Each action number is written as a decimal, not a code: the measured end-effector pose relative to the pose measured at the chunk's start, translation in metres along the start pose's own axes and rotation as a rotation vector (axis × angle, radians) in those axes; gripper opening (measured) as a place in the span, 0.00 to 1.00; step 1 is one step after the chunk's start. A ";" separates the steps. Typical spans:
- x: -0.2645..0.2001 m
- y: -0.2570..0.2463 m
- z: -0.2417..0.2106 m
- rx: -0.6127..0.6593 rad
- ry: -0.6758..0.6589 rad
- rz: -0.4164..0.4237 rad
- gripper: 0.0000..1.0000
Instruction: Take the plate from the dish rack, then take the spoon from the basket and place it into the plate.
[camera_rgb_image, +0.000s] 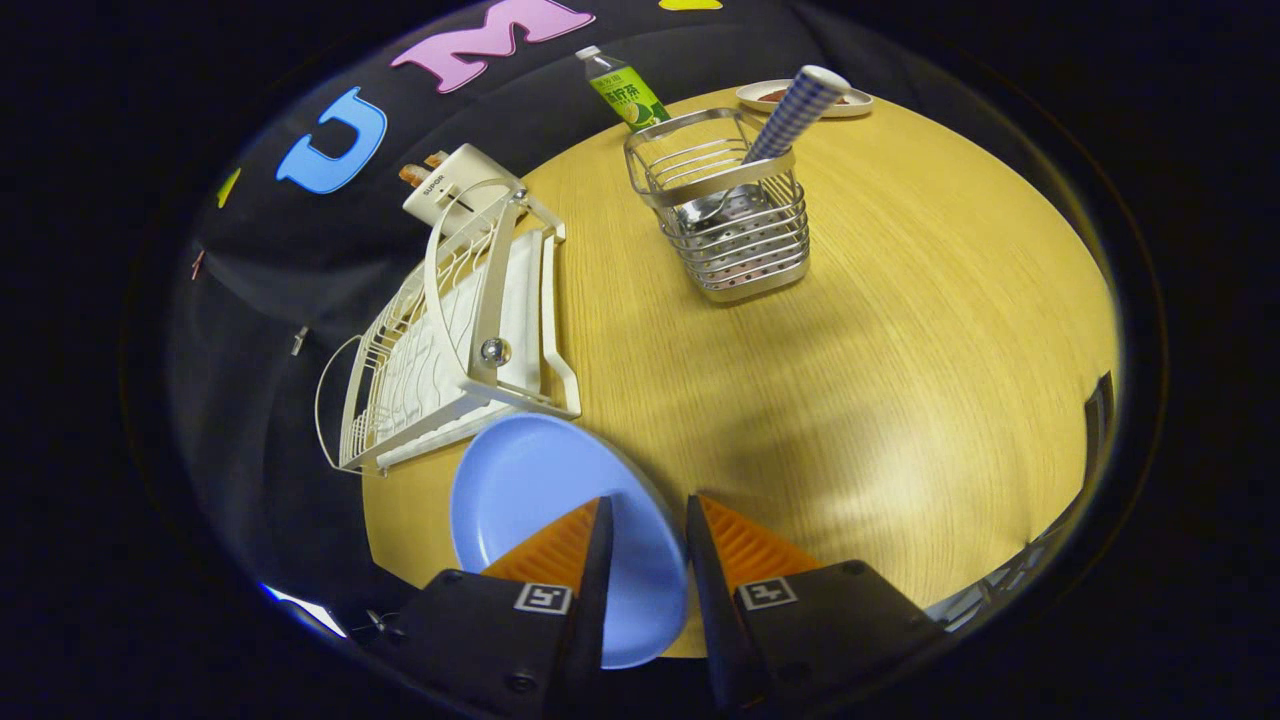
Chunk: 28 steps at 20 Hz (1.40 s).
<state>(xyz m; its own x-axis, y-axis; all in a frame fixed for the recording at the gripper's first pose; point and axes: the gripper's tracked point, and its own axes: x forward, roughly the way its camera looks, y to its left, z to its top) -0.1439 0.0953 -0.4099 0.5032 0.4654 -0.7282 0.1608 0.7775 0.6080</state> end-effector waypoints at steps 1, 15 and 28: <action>-0.004 -0.001 0.004 -0.007 -0.008 -0.004 0.57; -0.152 0.050 0.132 -0.522 -0.395 0.101 0.98; -0.045 -0.050 0.172 -0.651 -0.171 -0.116 0.51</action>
<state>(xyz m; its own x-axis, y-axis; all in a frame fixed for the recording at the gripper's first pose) -0.0283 -0.0366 -0.3532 0.6492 0.3316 -0.6846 -0.2947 0.9393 0.1754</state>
